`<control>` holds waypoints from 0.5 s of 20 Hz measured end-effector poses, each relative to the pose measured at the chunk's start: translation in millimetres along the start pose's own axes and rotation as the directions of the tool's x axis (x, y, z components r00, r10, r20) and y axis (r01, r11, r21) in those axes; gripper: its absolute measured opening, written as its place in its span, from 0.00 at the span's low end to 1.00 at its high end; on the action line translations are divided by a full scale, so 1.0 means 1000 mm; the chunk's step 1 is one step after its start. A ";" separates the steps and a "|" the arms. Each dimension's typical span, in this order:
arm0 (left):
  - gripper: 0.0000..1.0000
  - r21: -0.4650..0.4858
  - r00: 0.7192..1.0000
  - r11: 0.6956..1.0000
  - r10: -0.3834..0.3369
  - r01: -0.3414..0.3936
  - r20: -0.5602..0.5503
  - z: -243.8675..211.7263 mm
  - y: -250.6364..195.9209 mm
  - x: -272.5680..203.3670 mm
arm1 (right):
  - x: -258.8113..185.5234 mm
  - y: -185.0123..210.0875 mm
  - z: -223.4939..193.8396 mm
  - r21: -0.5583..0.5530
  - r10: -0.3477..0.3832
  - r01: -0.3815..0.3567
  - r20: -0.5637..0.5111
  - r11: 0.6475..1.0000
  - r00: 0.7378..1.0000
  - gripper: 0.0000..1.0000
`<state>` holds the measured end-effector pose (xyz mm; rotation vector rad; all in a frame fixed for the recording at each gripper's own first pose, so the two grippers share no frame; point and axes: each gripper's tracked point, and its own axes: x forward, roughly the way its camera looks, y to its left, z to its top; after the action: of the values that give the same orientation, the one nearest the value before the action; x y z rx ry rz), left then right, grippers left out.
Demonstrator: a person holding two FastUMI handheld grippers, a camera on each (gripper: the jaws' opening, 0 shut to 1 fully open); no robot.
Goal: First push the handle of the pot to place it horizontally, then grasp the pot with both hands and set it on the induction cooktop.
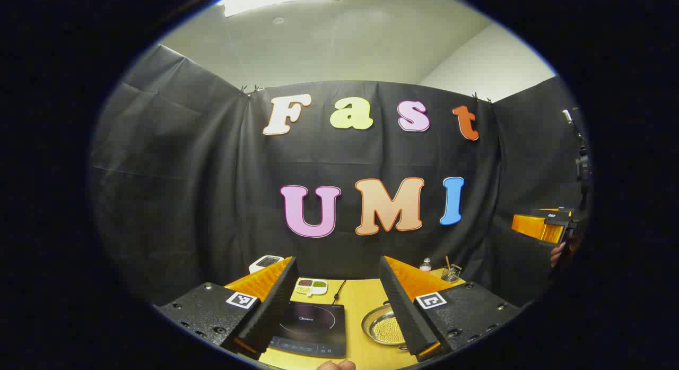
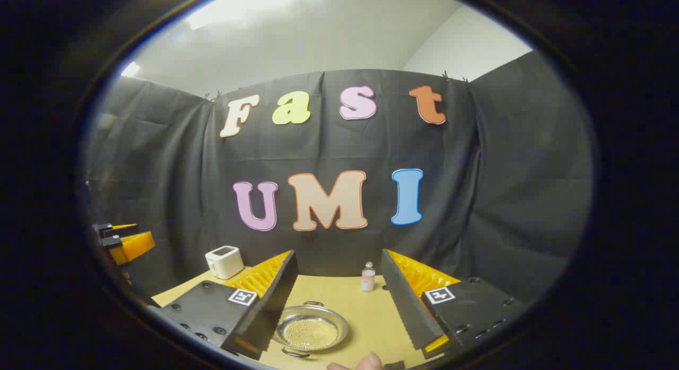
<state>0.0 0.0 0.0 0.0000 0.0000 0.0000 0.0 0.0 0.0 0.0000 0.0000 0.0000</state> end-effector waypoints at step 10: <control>0.88 -0.024 0.999 0.999 0.022 -0.023 -0.038 -0.005 -0.015 -0.007 | 0.004 -0.009 -0.008 0.009 0.045 -0.045 -0.029 0.999 0.999 0.98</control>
<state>-7.2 -14.8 -5.4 -0.0242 0.0377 0.0228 3.6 -9.4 -8.3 0.0079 0.0295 0.0452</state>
